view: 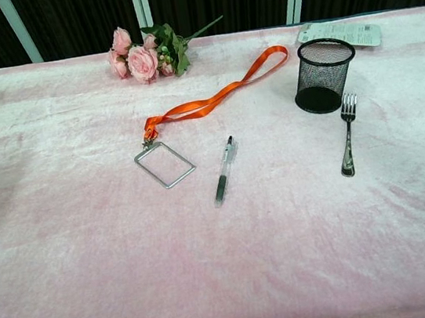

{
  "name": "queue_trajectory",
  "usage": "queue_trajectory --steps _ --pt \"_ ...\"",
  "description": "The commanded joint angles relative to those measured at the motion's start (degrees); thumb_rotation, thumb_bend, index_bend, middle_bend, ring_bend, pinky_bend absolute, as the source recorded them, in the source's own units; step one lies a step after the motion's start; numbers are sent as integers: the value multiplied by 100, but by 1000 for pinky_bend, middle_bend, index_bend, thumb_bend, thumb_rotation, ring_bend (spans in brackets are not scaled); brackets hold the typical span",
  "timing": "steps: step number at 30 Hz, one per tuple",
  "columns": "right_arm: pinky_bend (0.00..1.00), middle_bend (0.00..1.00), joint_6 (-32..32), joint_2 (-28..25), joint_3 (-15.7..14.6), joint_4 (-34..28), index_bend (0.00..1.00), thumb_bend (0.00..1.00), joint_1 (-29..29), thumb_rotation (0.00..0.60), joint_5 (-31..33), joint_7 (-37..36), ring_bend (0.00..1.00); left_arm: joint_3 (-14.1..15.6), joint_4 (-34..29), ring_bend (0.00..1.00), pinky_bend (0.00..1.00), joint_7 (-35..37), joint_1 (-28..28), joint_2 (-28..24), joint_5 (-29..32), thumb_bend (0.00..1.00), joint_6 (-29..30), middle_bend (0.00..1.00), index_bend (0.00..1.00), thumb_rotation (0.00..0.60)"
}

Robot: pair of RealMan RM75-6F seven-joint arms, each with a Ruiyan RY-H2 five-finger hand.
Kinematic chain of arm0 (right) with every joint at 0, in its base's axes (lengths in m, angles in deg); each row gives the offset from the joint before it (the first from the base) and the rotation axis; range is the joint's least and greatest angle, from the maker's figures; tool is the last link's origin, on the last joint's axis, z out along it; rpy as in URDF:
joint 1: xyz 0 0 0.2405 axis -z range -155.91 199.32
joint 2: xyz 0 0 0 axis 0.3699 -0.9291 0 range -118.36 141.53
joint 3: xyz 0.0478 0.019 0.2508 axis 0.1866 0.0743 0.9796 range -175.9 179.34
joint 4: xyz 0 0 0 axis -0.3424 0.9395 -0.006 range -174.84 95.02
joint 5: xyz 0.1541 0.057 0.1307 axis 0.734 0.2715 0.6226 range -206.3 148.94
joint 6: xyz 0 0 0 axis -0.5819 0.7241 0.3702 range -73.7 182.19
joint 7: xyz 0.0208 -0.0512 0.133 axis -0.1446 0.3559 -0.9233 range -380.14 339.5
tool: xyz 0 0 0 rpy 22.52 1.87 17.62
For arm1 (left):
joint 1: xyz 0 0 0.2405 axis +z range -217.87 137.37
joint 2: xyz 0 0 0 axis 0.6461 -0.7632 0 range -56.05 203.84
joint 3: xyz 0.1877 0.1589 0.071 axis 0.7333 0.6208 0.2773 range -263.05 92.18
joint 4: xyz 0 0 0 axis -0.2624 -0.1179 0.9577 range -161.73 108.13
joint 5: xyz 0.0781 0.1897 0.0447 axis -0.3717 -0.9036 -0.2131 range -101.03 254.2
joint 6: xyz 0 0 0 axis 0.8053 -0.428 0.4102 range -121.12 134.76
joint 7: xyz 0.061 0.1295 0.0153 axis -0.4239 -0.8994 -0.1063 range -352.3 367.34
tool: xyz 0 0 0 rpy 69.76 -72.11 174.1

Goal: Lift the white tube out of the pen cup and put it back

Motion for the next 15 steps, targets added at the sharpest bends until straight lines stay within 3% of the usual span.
queue_trajectory --steps 1,3,7,11,13,15 --pt "201 47 2446 94 -865 1100 681 329 -150 600 -960 -4015 138 4 -7 6 77 0 -2 -2 -6 387 -5 103 172 600" --pt "210 48 1776 -273 -1555 1278 682 329 -450 600 -1732 -3147 150 -13 -4 5 77 2 4 0 13 387 12 103 171 600" --pt "211 42 584 -832 -2381 1013 684 328 -994 600 -2311 -1760 152 -8 -7 5 77 -4 0 1 13 387 -3 103 171 600" --pt "211 23 -829 -1100 -2651 567 685 328 -1403 600 -2070 89 152 -9 -16 5 77 8 5 -12 9 387 3 103 171 600" --pt "211 18 -1551 -1199 -2660 347 689 328 -1554 600 -1790 1166 152 -20 -18 5 77 20 12 -20 20 387 20 103 171 600" --pt "211 17 -1935 -1247 -2623 200 695 330 -1609 600 -1493 1784 152 -26 -14 5 77 30 16 -22 25 387 28 103 171 600"
